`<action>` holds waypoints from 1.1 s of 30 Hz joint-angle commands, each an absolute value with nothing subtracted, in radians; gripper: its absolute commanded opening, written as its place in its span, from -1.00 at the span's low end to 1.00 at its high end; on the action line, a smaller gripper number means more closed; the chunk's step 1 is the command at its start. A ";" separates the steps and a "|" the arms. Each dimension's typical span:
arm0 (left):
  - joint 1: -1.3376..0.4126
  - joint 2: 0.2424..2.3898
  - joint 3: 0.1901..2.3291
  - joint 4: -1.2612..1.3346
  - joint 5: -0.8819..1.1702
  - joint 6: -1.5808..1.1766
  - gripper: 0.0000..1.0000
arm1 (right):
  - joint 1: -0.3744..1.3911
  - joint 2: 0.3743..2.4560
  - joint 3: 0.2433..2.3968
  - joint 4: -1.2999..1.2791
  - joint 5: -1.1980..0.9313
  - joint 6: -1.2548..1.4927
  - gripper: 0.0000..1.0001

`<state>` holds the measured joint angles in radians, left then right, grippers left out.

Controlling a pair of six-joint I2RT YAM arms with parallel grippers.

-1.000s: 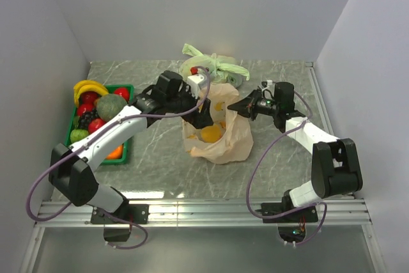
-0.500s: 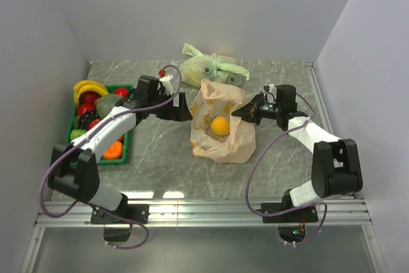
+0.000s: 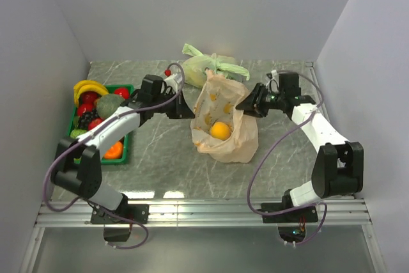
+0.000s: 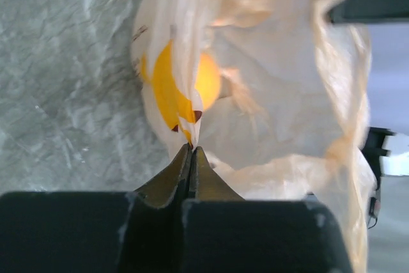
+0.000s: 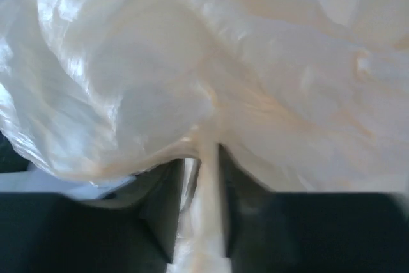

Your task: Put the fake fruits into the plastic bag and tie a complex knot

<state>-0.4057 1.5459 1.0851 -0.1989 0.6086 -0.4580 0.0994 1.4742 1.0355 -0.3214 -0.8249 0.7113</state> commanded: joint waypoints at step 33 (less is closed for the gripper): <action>0.082 1.137 1.327 -1.004 0.466 0.195 0.94 | 0.265 1.454 1.239 -0.632 -0.733 0.253 -1.00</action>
<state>-0.0334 1.1725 1.2892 -0.7738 0.5064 -0.0803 0.2649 1.5021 1.2392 -0.6502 -0.7261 0.2905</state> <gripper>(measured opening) 0.970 0.008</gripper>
